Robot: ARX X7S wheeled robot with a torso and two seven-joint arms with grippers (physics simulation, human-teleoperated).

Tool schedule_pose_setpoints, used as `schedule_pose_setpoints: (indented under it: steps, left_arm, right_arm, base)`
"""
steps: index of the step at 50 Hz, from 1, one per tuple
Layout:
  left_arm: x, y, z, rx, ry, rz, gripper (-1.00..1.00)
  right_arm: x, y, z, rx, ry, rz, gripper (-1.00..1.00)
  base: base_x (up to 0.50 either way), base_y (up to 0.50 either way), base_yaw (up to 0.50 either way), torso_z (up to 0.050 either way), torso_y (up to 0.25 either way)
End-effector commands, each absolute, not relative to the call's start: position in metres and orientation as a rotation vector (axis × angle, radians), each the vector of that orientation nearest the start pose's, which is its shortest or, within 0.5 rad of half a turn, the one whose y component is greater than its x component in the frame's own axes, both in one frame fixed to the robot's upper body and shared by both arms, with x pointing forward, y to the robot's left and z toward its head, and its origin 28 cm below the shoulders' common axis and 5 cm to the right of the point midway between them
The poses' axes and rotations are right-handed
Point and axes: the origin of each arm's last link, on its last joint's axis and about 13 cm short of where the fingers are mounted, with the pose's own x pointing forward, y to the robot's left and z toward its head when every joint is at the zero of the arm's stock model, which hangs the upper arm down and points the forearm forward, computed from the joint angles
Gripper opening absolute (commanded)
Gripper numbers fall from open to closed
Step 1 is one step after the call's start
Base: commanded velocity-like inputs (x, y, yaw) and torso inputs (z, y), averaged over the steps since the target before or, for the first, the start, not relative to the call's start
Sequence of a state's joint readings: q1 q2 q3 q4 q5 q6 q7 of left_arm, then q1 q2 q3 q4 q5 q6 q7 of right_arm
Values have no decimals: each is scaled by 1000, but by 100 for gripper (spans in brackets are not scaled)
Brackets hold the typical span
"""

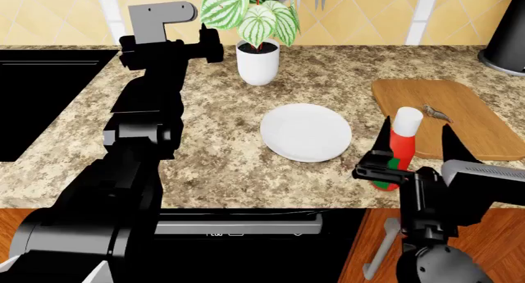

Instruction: Pick the shrimp from the plate and place it on the cutting board. Then pick the condiment bottle from the cabinet and place it next to the cutting board.

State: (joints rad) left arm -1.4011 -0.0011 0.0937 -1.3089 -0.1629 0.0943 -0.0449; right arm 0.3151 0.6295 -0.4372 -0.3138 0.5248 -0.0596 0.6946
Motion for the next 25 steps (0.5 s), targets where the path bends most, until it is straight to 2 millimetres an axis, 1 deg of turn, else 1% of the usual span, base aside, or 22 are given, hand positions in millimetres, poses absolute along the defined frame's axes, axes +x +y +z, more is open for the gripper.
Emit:
schedule_pose_setpoints:
  steps: [1,2,6,7,8,9,11,12,18,25]
  left_arm:
    - [442,202,238,-89,-251,23,100]
    - [442,202,242,-94,-269,18,100]
    - [443,203,271,-117,-366,-24,100]
    - [441,204,278,-121,-386,-32,100]
    - [436,206,271,-125,-341,-29,100]
    - [429,207,270,-130,-323,-30,100]
    - [409,207,292,-133,-419,-53,100]
    - [401,207,298,-134,-443,-61,100]
    - [369,211,306,-124,-483,-79,100]
    - [333,213,303,-97,-505,-106,100]
  right_arm:
    - [225,-129,158,24,-475,-141,100]
    - [223,-129,160,23,-481,-139,100]
    - [214,-129,166,36,-513,-132,100]
    - [212,-129,168,41,-522,-129,100]
    - [210,-129,169,44,-529,-126,100]
    - [208,-129,171,48,-537,-123,100]
    - [205,-128,173,53,-549,-115,100]
    - [204,-128,173,55,-554,-112,100]
    - [198,-129,177,64,-581,-101,100]
    - [194,-129,182,77,-615,-92,100]
  base:
    - [0,0,0,0,0]
    - [0,0,0,0,0]
    - [0,0,0,0,0]
    - [0,0,0,0,0]
    - [0,0,0,0,0]
    - [0,0,0,0,0]
    - [0,0,0,0,0]
    - [0,0,0,0,0]
    - [0,0,0,0,0]
    - [0,0,0,0,0]
